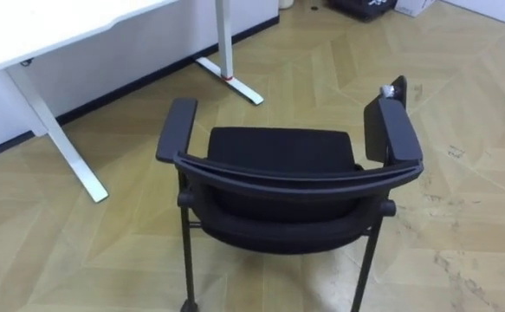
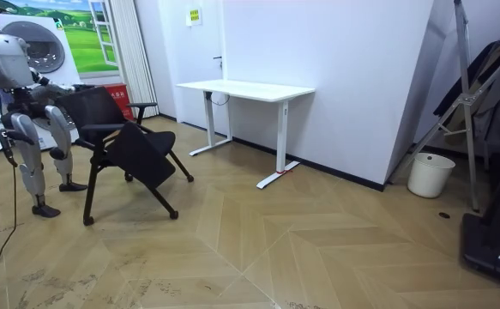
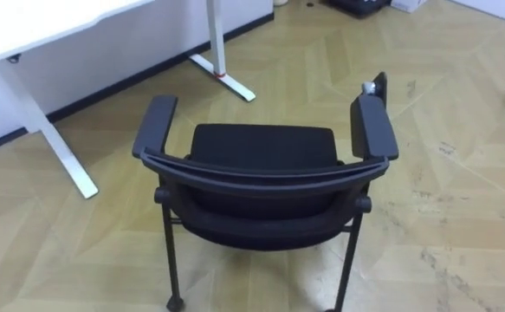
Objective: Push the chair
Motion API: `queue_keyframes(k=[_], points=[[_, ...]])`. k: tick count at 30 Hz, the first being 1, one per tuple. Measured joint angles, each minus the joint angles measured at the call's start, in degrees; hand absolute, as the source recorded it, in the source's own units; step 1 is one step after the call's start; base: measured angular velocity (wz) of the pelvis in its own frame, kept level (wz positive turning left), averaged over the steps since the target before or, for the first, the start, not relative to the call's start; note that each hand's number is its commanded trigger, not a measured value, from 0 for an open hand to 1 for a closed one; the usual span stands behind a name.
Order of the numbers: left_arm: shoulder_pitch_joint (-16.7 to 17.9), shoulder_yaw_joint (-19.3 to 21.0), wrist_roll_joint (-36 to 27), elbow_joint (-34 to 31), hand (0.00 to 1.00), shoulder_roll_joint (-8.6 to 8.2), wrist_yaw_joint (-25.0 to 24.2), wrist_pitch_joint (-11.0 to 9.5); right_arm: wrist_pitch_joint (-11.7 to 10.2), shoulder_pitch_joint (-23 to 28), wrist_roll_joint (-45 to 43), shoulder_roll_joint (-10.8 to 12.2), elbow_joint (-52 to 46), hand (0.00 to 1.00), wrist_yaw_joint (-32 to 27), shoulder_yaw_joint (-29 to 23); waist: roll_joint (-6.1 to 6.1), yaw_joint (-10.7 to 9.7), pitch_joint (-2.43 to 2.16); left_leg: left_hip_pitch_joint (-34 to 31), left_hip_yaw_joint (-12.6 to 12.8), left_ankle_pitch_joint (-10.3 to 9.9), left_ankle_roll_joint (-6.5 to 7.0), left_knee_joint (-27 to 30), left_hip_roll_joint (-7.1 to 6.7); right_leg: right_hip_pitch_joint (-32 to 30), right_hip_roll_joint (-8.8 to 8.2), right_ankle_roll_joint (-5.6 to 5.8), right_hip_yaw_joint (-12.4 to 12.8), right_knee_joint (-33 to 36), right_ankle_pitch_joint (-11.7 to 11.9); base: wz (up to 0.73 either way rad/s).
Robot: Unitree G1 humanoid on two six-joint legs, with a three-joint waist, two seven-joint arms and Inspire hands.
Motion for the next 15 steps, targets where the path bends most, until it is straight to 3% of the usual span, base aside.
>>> queue_keyframes(k=[7,12,15], points=[[-1.6,-2.1,23.1,-11.5,0.0,0.66,1.4,0.4,0.0,0.0,-2.5,0.0,0.7,0.0,2.5,0.1,0.53,-2.2,0.09,0.1,0.9,0.0,0.0,-0.2,0.0,-0.5,0.03,0.0,1.4,-0.1,0.0,-0.07],[-1.8,-4.1,35.3,-14.4,0.0,1.15,1.3,0.7,0.0,0.4,-2.5,0.1,1.4,0.0,3.4,0.1,0.64,-3.9,0.05,0.3,1.9,0.0,0.0,-0.1,0.04,-0.8,0.05,0.0,2.2,-0.1,0.0,-0.09],[-1.7,-8.2,41.8,-15.3,0.0,2.4,0.6,1.5,-0.2,0.9,-2.4,0.1,1.4,0.0,4.5,0.1,0.74,-4.8,0.06,0.3,2.1,0.0,0.0,-0.2,0.05,-0.9,0.06,0.0,2.1,-0.1,0.0,-0.01]])
